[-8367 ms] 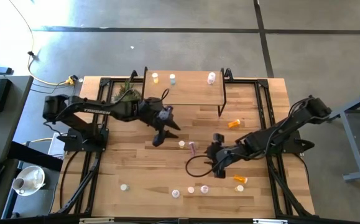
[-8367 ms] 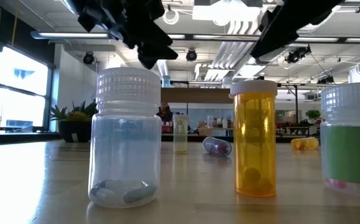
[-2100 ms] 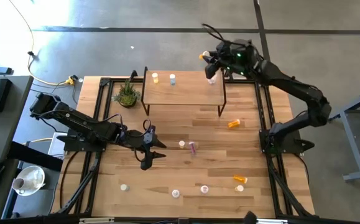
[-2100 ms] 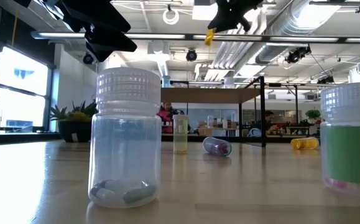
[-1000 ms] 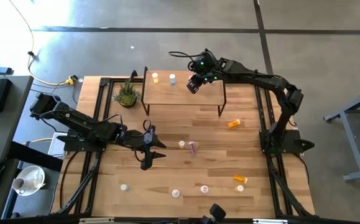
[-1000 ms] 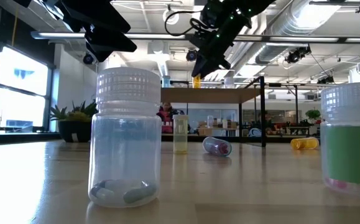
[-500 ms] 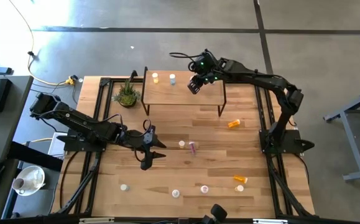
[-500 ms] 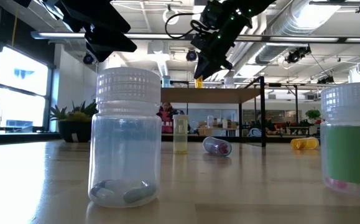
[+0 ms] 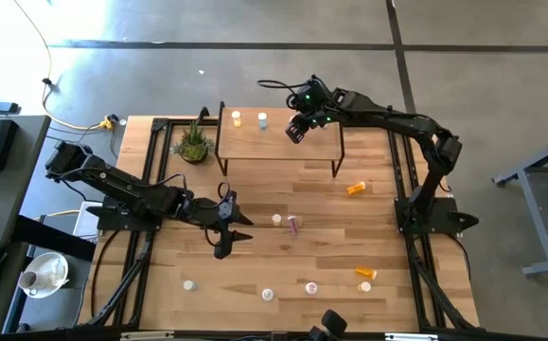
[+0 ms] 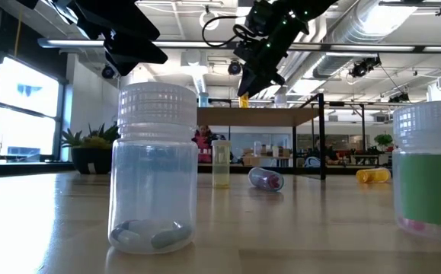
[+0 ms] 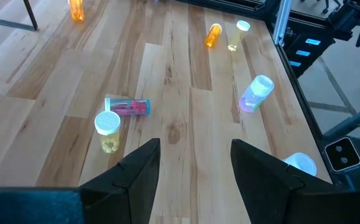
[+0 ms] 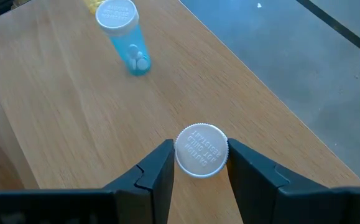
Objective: Pick and place medicine bottles onto shelf by color
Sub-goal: Put the bottom left orange pill bottle on the shelf, then put the top yellow pill bottle on the shelf aligned with the other yellow pill bottle
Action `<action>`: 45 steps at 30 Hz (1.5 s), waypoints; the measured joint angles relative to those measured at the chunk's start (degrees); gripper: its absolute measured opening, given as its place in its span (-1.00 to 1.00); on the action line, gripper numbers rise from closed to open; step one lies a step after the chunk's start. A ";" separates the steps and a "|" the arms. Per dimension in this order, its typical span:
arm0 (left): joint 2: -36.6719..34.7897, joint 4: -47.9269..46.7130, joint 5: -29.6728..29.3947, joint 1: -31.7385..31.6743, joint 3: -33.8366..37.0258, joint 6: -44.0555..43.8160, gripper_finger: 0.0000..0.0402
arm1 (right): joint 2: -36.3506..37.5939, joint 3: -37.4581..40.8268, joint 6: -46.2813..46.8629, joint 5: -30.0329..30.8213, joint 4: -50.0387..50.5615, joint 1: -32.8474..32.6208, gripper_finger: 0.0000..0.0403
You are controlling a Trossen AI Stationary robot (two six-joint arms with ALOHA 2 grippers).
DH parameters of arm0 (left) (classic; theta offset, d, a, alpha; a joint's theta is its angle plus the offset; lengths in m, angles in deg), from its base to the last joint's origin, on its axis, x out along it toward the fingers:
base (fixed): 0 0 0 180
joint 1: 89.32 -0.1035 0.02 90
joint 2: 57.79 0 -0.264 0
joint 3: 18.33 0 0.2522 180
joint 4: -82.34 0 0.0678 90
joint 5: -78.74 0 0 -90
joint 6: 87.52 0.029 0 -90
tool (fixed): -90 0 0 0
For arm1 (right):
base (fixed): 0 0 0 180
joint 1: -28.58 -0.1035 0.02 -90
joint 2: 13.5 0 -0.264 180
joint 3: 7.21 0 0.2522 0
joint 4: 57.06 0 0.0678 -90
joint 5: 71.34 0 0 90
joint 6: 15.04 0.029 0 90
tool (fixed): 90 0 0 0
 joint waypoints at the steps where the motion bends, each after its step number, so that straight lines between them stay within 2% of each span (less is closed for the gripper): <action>1: 0.00 0.00 0.00 0.00 0.00 0.02 -0.07 | 0.00 0.00 -0.35 0.00 0.00 0.01 -0.33; 21: 0.00 0.00 0.00 0.02 0.00 -0.04 -0.07 | 0.00 0.01 -1.71 0.04 0.00 0.06 -0.33; 25: 0.00 0.00 0.00 0.00 0.00 -0.03 -0.07 | 0.00 -0.01 -1.61 1.96 -0.01 0.03 -0.32; 35: 0.00 -0.02 0.00 0.00 0.00 -0.11 -0.07 | 0.00 0.00 -1.82 1.99 -0.04 0.06 -0.13; 45: 0.00 -0.02 0.00 0.01 0.00 -0.06 -0.07 | 3.77 0.01 -2.97 1.95 -0.04 0.08 -0.11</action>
